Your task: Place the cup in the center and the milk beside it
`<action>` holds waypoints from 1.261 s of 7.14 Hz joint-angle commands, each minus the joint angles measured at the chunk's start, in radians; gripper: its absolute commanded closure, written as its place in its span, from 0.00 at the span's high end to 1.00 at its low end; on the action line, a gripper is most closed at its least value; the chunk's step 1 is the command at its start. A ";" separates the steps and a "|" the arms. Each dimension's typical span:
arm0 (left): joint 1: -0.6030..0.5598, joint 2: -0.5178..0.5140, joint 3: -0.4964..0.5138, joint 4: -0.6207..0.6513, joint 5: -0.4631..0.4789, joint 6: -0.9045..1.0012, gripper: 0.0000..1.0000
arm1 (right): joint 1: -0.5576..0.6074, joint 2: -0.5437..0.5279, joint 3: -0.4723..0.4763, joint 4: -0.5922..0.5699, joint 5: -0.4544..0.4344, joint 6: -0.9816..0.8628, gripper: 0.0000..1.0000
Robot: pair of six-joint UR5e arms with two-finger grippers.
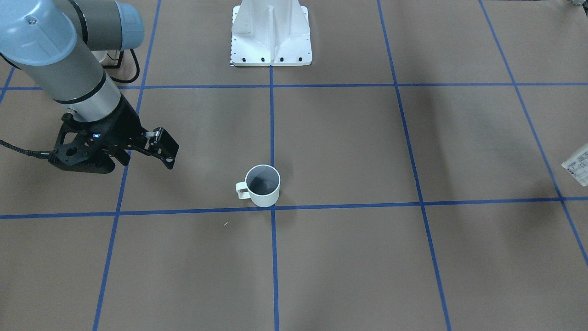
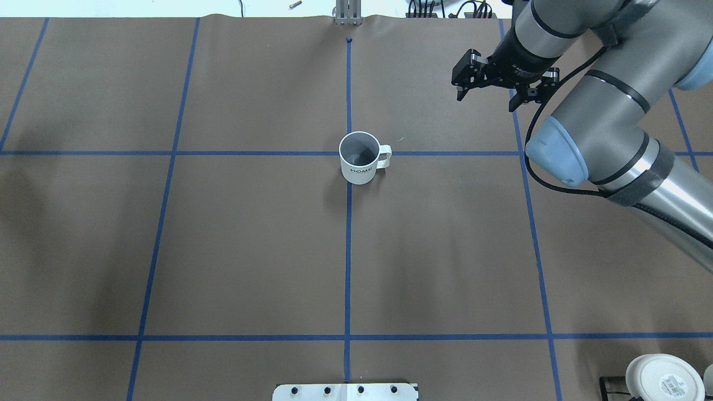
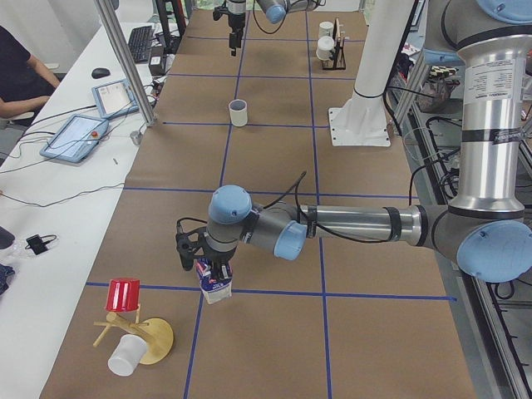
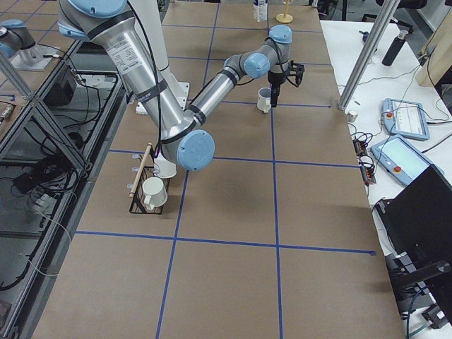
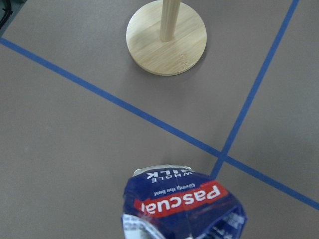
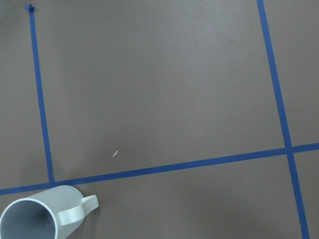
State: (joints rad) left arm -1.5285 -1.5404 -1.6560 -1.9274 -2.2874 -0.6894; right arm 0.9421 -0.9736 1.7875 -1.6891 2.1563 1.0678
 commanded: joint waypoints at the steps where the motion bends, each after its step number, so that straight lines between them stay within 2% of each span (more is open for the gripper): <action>1: 0.072 -0.122 -0.034 0.060 0.016 0.001 0.00 | 0.018 -0.042 0.022 0.000 0.000 0.000 1.00; 2: 0.100 -0.244 -0.047 0.177 0.022 0.002 0.00 | 0.023 -0.072 0.045 0.002 0.004 -0.011 1.00; 4: 0.213 -0.414 -0.077 0.365 0.115 0.001 0.00 | 0.044 -0.105 0.043 0.006 0.005 -0.026 1.00; 5: 0.278 -0.502 -0.079 0.457 0.126 -0.004 0.00 | 0.061 -0.111 0.039 0.003 0.007 -0.076 1.00; 7: 0.411 -0.608 -0.056 0.498 0.157 -0.025 0.00 | 0.083 -0.140 0.038 0.005 0.007 -0.118 1.00; 9: 0.545 -0.745 0.030 0.498 0.177 -0.154 0.00 | 0.087 -0.160 0.035 0.009 0.007 -0.138 1.00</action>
State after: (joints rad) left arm -1.0685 -2.2057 -1.6705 -1.4332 -2.1270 -0.7748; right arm 1.0261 -1.1181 1.8236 -1.6840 2.1629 0.9409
